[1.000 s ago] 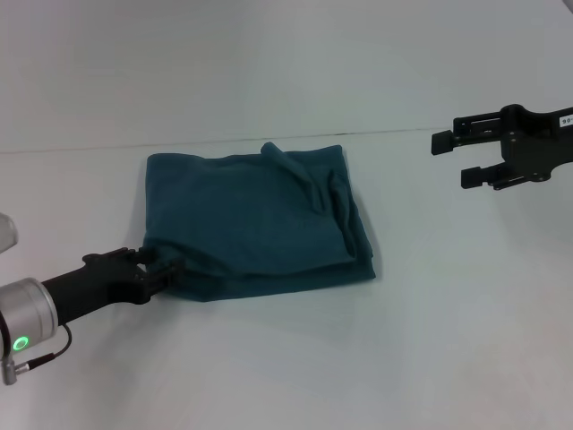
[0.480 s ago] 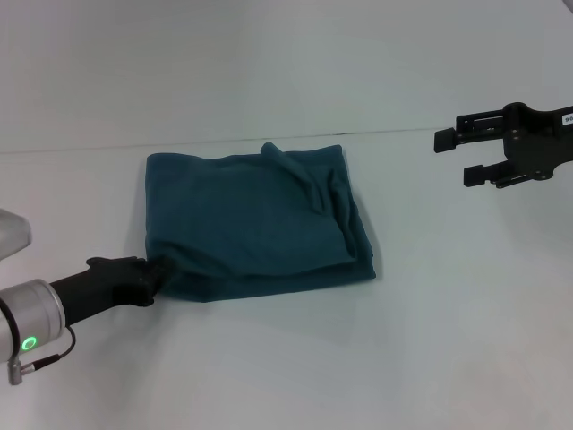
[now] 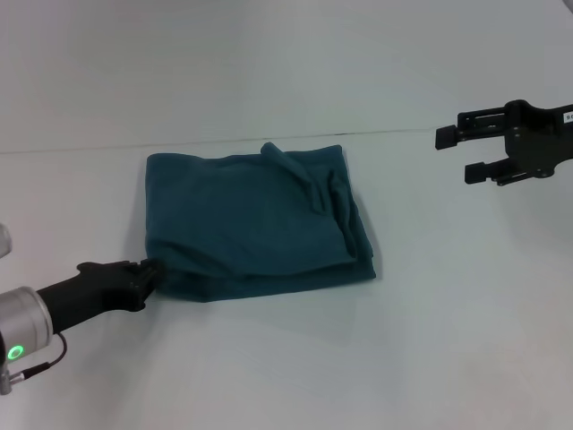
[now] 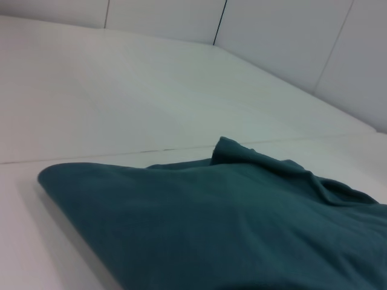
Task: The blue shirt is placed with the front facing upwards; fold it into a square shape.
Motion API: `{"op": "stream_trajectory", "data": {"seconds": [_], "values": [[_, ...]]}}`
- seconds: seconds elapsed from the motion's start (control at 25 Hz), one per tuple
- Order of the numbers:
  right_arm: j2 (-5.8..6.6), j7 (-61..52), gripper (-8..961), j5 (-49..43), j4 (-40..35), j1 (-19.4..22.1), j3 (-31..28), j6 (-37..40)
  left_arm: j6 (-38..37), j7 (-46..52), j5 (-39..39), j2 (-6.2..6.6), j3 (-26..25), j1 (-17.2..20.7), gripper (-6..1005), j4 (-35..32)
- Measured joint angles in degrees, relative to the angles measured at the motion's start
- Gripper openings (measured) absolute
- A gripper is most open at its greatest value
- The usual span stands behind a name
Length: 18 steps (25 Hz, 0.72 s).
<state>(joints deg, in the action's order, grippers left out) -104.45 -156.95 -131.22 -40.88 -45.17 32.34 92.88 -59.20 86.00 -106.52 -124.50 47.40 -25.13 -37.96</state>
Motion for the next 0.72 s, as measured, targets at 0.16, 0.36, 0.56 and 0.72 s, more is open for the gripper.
{"op": "stream_trajectory", "data": {"seconds": [0.16, 0.36, 0.56, 0.72], "values": [[0.04, 0.04, 882, 0.0, 0.01, 0.0, -0.46, -0.07, -0.04, -0.01, 0.35, -0.02, -0.01, 0.31, 73, -0.23], [0.04, 0.09, 882, 0.0, 0.01, -0.04, -0.61, -0.08, 0.1, -0.02, 0.35, 0.15, -0.02, -0.23, 67, 0.06], [0.04, 0.27, 882, 0.02, 0.01, -0.03, -0.63, -0.07, -0.44, -0.3, 0.95, 0.15, -0.47, 0.03, 82, -0.04], [0.04, 0.31, 882, 0.05, 0.01, 0.05, -0.69, 0.02, -0.52, -0.31, 1.04, 0.14, -0.43, 0.09, 105, 0.14]]}}
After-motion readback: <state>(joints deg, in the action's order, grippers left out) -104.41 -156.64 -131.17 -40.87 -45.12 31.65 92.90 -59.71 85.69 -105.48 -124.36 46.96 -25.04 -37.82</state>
